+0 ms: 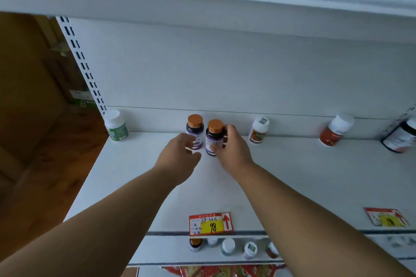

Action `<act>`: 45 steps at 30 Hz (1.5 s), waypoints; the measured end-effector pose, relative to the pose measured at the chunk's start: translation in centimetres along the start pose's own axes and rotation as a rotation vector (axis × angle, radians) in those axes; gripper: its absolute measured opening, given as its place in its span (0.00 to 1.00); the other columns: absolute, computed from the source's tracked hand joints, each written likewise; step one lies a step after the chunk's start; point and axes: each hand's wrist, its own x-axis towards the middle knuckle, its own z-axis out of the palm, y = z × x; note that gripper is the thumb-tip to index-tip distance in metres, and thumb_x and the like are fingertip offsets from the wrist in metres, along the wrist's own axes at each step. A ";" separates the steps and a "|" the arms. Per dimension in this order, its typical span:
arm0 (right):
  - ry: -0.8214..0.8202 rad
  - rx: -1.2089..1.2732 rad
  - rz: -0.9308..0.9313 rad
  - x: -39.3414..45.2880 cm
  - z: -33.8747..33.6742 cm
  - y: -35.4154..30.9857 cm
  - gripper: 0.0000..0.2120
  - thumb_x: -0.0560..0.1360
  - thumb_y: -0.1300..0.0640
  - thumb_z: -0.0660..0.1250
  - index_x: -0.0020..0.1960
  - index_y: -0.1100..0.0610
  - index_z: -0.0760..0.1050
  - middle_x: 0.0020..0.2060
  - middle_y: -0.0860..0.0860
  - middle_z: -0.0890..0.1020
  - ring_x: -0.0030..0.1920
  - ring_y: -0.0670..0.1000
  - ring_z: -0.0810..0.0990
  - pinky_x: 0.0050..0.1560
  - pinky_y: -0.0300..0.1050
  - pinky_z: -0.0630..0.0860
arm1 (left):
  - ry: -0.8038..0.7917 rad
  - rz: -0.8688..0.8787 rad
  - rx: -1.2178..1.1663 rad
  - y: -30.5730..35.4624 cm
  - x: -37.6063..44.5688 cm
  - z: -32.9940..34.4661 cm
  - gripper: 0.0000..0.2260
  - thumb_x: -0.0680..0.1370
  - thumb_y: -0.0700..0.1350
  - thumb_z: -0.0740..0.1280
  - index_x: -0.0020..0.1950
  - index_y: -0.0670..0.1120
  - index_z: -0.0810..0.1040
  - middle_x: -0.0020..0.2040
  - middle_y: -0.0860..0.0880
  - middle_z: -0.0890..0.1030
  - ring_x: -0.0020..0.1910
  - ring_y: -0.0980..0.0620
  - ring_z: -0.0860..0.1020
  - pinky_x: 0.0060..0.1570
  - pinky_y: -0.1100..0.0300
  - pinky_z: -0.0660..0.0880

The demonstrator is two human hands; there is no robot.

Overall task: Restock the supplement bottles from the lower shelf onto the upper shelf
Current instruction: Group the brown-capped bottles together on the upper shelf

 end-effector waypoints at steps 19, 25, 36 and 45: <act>0.088 -0.085 0.072 -4.8 -0.4 -1.1 0.30 0.75 0.50 0.73 0.71 0.51 0.64 0.65 0.50 0.74 0.62 0.50 0.76 0.57 0.43 0.76 | 0.065 0.231 0.297 -0.6 -1.6 -0.3 0.20 0.78 0.48 0.69 0.69 0.51 0.71 0.65 0.51 0.75 0.57 0.52 0.77 0.57 0.54 0.78; 0.044 -0.101 -0.072 -11.1 -1.8 -2.9 0.28 0.76 0.50 0.71 0.72 0.49 0.64 0.66 0.49 0.72 0.63 0.48 0.74 0.61 0.41 0.74 | 0.074 0.328 0.401 -1.9 -6.9 -1.5 0.19 0.79 0.49 0.68 0.69 0.52 0.71 0.66 0.53 0.75 0.61 0.51 0.75 0.60 0.56 0.75; 0.068 -0.064 -0.133 -24.6 -2.1 -3.3 0.24 0.77 0.54 0.70 0.71 0.51 0.68 0.65 0.48 0.72 0.63 0.47 0.74 0.60 0.39 0.73 | 0.031 0.451 0.475 -4.4 -18.4 -0.5 0.17 0.79 0.49 0.67 0.68 0.53 0.72 0.64 0.53 0.75 0.60 0.51 0.76 0.59 0.55 0.75; 0.184 -0.088 0.147 -31.7 4.5 -3.2 0.23 0.76 0.51 0.70 0.69 0.50 0.69 0.64 0.49 0.74 0.61 0.47 0.75 0.54 0.36 0.71 | -0.228 0.586 0.570 -10.3 -20.3 -2.5 0.16 0.78 0.50 0.67 0.66 0.54 0.72 0.63 0.54 0.77 0.58 0.51 0.77 0.59 0.55 0.76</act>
